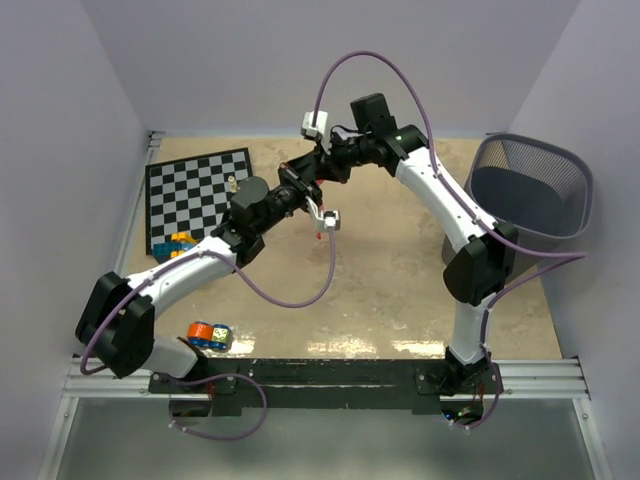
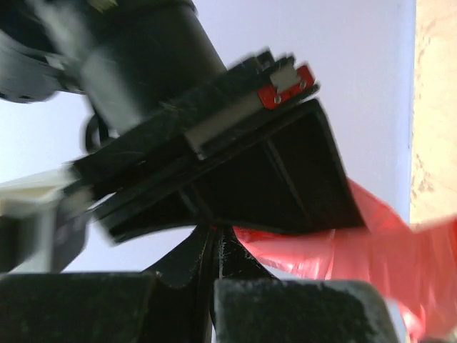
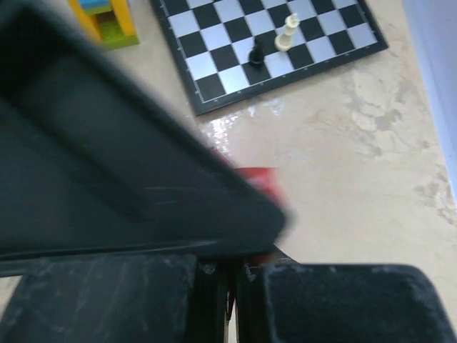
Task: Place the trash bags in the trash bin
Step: Unfold the trash bag at the center of the board.
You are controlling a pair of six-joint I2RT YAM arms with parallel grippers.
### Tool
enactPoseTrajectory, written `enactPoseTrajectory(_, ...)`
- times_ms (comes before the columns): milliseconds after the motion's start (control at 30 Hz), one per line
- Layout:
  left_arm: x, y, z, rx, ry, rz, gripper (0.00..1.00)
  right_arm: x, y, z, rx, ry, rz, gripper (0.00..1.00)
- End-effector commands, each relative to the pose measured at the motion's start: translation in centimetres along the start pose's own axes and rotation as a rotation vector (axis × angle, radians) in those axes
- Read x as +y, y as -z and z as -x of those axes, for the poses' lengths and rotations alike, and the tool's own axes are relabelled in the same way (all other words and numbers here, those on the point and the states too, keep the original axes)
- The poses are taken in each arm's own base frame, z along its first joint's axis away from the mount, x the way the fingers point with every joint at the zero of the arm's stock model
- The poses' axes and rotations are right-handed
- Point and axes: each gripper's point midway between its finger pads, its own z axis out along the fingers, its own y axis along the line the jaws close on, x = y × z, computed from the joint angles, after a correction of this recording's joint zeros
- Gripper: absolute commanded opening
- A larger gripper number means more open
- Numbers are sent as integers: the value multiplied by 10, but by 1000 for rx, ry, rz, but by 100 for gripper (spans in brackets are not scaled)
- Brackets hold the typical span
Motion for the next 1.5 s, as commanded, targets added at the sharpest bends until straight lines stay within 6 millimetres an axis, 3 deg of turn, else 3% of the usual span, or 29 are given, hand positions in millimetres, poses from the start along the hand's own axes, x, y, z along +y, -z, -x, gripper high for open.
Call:
enactPoseTrajectory(0, 18, -9, -23, 76, -26, 60, 0, 27, 27, 42, -78, 112, 45, 0)
enactPoseTrajectory(67, -10, -6, -22, 79, -18, -27, 0, 18, 41, 64, -134, 144, 17, 0)
enactPoseTrajectory(167, -23, 8, -2, 4, -29, -68, 0, -4, 40, 70, -145, 129, -78, 0)
enactPoseTrajectory(267, -11, 16, 22, -83, -31, -43, 0, -30, 22, 37, -73, 57, -193, 0)
enactPoseTrajectory(333, 5, 15, 25, -92, -38, 2, 0, -27, 9, 10, -7, 38, -165, 0)
enactPoseTrajectory(400, 20, 9, 19, -65, -47, 46, 0, -12, 0, -3, 25, 25, -107, 0)
enactPoseTrajectory(500, 28, -5, -2, 13, -34, 64, 0, 16, 8, 17, -16, 70, -37, 0)
enactPoseTrajectory(567, 19, -8, -17, 64, -32, 50, 0, 24, 18, 39, -69, 107, -11, 0)
enactPoseTrajectory(667, -5, -7, -32, 139, -35, 0, 0, 17, 35, 67, -136, 147, -40, 0)
enactPoseTrajectory(733, -18, -1, -27, 125, -25, -36, 0, 5, 39, 75, -161, 144, -90, 0)
enactPoseTrajectory(900, -16, 11, -1, 49, -19, -45, 0, -23, 19, 47, -112, 61, -211, 0)
enactPoseTrajectory(1033, 10, 5, -2, 58, -20, 25, 0, -12, 5, 24, -57, 29, -156, 0)
enactPoseTrajectory(1133, 23, -4, -19, 111, -13, 61, 0, 5, 9, 28, -58, 39, -99, 0)
enactPoseTrajectory(1267, 3, -6, -37, 171, -19, 20, 0, 10, 27, 58, -124, 75, -79, 0)
enactPoseTrajectory(1367, -18, 4, -32, 155, -9, -32, 0, -4, 37, 78, -164, 107, -136, 0)
enactPoseTrajectory(1467, -15, 14, -8, 81, -6, -22, 0, -19, 25, 61, -125, 90, -172, 0)
